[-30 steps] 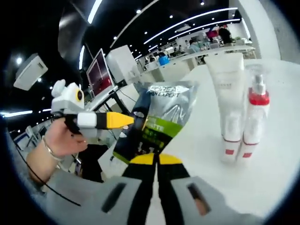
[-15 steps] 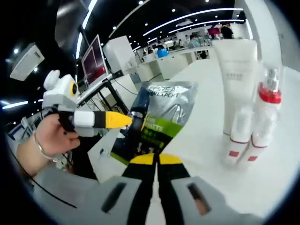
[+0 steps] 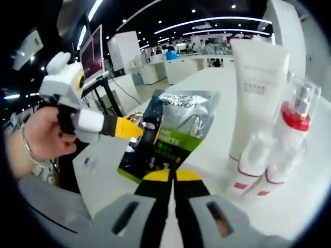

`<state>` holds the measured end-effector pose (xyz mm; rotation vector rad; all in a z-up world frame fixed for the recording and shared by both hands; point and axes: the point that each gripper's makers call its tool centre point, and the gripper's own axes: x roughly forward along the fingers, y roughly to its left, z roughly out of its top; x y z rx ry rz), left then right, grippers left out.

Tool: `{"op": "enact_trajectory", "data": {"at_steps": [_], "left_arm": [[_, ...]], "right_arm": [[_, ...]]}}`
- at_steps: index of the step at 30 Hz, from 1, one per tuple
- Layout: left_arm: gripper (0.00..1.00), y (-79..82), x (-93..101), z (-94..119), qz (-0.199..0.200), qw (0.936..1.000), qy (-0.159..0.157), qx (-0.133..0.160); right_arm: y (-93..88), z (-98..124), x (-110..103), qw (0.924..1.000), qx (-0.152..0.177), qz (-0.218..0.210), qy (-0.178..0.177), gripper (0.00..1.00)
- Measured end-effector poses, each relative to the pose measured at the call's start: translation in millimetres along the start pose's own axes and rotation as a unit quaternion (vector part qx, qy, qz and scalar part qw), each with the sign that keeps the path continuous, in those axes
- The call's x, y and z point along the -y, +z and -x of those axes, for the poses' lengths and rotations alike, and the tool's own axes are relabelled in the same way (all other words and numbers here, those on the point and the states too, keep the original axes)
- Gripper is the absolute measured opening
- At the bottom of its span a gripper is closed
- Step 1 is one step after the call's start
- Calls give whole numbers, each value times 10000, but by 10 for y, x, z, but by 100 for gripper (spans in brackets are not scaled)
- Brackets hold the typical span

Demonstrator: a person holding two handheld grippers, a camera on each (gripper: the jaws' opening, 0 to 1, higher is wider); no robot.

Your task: Arrange the skincare products in the storage area until every visible bottle or jar stands upright without overlapping.

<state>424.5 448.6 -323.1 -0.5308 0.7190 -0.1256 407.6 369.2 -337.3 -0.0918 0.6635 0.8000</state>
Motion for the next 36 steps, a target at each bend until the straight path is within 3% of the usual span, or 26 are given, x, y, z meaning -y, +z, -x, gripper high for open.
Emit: {"op": "enact_trajectory", "data": {"at_steps": [12,20,23,29,32,34,36], "left_arm": [[1,-73,-47,-284,-200,9995,53,-253],[1,-226,-144,-418,33,9985,53,-537],[1,-302,-194,-433,262,9973,61,-677],[1,-337,-169,-448,518,9966,-46,-641],[1,-334,-173,-457,411,9973,-20,-612],[1,-350,-156,-463,419,9970,-53,-647],[1,-367,-151,-473,462,9968,-73,-649]], "right_arm": [[-113,-125,185,9978,-228,380,-489,5],[-228,-135,244,9942,-417,772,-629,10],[-233,-95,271,9941,-356,761,-679,11],[-182,-15,363,9906,-243,967,-936,10],[-85,70,384,9841,-45,1354,-1145,9],[-65,110,318,9805,-18,1634,-1089,9],[-144,80,158,9815,-87,1760,-752,9]]}}
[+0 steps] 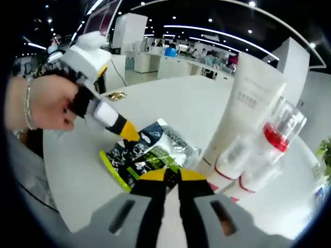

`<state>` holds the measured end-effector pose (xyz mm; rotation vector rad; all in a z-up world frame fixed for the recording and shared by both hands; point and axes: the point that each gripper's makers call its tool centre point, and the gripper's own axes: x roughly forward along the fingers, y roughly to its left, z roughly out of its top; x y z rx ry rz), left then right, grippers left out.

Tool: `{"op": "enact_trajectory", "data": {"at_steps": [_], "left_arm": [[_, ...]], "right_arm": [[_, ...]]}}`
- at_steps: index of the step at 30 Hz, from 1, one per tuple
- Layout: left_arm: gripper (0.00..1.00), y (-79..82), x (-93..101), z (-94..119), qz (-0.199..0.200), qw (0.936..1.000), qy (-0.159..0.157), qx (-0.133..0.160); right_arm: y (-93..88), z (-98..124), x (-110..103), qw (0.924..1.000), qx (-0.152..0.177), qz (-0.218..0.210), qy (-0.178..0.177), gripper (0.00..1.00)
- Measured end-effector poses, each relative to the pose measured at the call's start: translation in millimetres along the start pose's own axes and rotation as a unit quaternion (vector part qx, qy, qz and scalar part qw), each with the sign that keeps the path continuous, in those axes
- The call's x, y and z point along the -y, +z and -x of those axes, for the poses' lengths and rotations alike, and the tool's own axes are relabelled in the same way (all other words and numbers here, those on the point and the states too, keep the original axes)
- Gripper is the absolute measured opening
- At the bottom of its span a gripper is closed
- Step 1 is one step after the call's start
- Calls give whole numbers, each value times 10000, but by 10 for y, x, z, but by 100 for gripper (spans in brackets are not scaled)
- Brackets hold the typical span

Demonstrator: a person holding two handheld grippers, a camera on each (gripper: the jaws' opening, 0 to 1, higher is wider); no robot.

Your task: Arrange the skincare products in the storage area until every visible bottle or jar stands upright without overlapping.

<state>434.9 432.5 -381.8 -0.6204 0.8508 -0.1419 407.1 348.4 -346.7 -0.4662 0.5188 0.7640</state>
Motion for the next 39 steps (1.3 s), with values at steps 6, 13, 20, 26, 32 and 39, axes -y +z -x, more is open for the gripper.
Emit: {"op": "enact_trajectory", "data": {"at_steps": [6,13,20,26,32,39], "left_arm": [[1,-9,18,-13,18,10000,4,63],[2,-5,27,-51,-508,9986,-31,126],[7,29,-16,-48,-1207,9921,232,238],[9,87,-96,-18,-2038,9766,550,422],[10,183,-211,-22,-3648,9200,1300,601],[10,184,-259,22,-3190,9371,1323,505]], "right_arm": [[-410,-117,-147,9967,-784,37,181,4],[-363,-142,-87,9978,-632,50,208,2],[-363,-131,-94,9975,-646,252,166,2],[-366,-157,-56,9980,-609,53,179,2],[-378,-158,-75,9982,-589,-14,131,2],[-376,-156,-70,9982,-597,-27,97,2]]}}
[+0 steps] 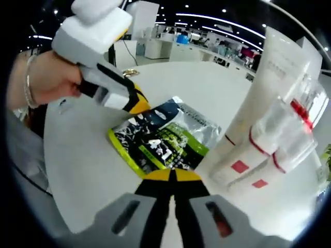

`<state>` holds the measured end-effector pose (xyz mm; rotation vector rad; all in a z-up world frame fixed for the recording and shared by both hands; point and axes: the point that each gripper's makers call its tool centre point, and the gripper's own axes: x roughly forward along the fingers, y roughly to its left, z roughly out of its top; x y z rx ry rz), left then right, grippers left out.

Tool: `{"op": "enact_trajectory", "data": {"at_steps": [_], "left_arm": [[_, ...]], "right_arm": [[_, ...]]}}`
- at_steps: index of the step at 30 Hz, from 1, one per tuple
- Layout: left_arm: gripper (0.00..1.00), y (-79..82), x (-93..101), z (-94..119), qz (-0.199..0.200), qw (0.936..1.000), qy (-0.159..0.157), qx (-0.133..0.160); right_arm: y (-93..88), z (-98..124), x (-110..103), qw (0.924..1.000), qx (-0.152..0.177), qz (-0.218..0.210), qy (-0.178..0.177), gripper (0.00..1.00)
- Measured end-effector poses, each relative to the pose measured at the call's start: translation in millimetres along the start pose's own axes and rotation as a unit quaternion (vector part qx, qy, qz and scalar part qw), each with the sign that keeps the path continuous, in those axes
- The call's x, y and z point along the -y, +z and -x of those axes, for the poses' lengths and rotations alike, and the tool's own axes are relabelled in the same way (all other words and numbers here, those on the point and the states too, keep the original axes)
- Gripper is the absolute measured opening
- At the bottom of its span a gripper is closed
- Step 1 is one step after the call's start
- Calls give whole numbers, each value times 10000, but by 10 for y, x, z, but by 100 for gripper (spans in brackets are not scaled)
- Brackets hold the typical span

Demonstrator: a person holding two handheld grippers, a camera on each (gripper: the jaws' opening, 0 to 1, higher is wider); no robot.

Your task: Arrange the skincare products in the storage area until every visible bottle or jar stands upright without overlapping.

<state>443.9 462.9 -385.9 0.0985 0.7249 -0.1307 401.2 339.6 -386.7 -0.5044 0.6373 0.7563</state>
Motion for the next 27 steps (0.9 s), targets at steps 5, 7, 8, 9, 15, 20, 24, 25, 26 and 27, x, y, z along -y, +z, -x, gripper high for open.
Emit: {"op": "enact_trajectory", "data": {"at_steps": [5,7,8,9,15,20,24,25,26,27], "left_arm": [[10,592,1,314,553,9915,-497,1066],[10,798,30,507,631,9861,-815,1301],[10,851,79,633,538,9848,-1124,1206],[10,851,123,706,527,9830,-1367,1107],[10,950,39,1349,525,9670,-1870,1646],[10,550,-504,1739,636,9764,-1071,1763],[7,-27,-919,1862,671,9877,-360,1365],[6,-141,-971,1875,709,9890,-293,1265],[5,-305,-1032,1884,851,9897,-225,1131],[4,-416,-1087,1885,940,9902,-106,1024]], "right_arm": [[-9,-3,8,9994,22,-345,-15,2],[-6,-5,3,9995,10,-317,-18,2],[-4,-8,-2,9997,-5,-260,-20,2],[-4,-10,-1,9996,-7,-267,-21,2],[-16,-8,13,9973,36,-736,21,2],[1,-13,-2,9983,-85,-569,70,2],[1,-15,1,9985,-100,-528,62,2],[3,-15,2,9985,-110,-534,53,2],[6,-14,4,9984,-133,-545,48,2],[1,-3,3,9982,-193,-560,55,2]]}}
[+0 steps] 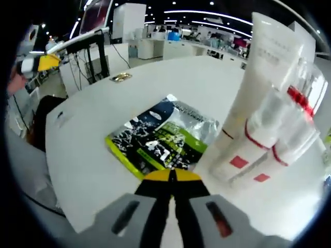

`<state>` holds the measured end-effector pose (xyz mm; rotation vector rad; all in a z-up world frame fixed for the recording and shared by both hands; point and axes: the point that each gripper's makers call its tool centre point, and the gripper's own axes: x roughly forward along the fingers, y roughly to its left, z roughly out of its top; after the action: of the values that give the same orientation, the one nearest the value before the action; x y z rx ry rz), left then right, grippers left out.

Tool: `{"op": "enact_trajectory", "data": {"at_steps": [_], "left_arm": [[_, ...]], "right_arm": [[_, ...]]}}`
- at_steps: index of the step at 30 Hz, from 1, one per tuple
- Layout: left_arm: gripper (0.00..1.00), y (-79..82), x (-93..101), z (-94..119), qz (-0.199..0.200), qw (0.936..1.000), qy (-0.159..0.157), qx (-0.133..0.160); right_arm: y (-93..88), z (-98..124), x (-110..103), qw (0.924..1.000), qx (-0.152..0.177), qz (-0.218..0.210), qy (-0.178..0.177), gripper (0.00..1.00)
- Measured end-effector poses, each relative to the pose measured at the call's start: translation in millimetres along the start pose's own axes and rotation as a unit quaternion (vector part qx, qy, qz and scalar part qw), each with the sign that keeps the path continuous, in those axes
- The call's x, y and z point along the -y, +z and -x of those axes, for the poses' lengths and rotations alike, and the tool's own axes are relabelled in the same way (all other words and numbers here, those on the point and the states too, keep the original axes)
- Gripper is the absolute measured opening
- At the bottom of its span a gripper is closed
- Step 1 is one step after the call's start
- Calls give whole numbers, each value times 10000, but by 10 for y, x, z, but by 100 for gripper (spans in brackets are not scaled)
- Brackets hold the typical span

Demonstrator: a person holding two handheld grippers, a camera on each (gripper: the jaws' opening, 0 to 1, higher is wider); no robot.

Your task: Arrange the skincare products in the storage area until every visible bottle or jar stands upright without overlapping.

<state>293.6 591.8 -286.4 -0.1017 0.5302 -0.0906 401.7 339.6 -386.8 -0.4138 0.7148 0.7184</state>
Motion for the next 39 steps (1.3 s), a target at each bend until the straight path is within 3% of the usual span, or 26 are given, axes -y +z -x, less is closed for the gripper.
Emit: {"op": "enact_trajectory", "data": {"at_steps": [1,3,4,5,8,10,14,19,20,21,22,28,34,35,37,39], "left_arm": [[1,-86,-73,25,35,9999,144,-67],[1,-289,-181,62,92,9991,341,-219],[1,-369,-208,72,96,9988,379,-292],[1,-443,-226,76,105,9985,403,-366],[1,-807,-288,87,-16,9949,529,-854],[1,-908,-315,69,-52,9935,610,-965],[1,-999,-238,12,36,9941,447,-985],[1,-1152,-214,-54,-66,9912,349,-1279],[1,-1192,-198,-21,-104,9905,321,-1330],[1,-1068,-181,-82,-221,9954,229,-906],[1,-1136,-196,-31,-210,9937,233,-1072],[1,-1151,-205,-21,-197,9950,122,-976],[1,-1155,-177,-34,-298,9948,77,-966],[1,-1156,-116,-48,-237,9953,-74,-932],[1,-1159,-92,-53,-297,9955,-70,-899],[1,-1159,-94,-50,-399,9953,-18,-882]], "right_arm": [[10,31,10,10000,-32,-71,-46,2],[260,127,7,9973,664,-284,-152,3],[428,197,-98,9934,1083,-377,56,4],[524,238,-220,9910,1223,-459,307,5],[626,268,-460,9886,1209,-505,744,9],[779,278,-791,9806,1351,-514,1324,11],[838,214,-1348,9679,1062,-422,2237,14],[685,93,-1802,9597,639,216,2729,17],[665,80,-1851,9586,588,230,2777,17],[648,71,-1898,9570,554,229,2837,17],[630,55,-1963,9545,508,208,2932,18],[668,2,-2243,9374,236,-299,3461,22],[613,-178,-2359,9373,-145,-464,3452,21],[632,-187,-2412,9349,-146,-536,3505,20],[677,-152,-2475,9302,-133,-673,3607,20],[718,-123,-2489,9315,-44,-606,3586,8]]}}
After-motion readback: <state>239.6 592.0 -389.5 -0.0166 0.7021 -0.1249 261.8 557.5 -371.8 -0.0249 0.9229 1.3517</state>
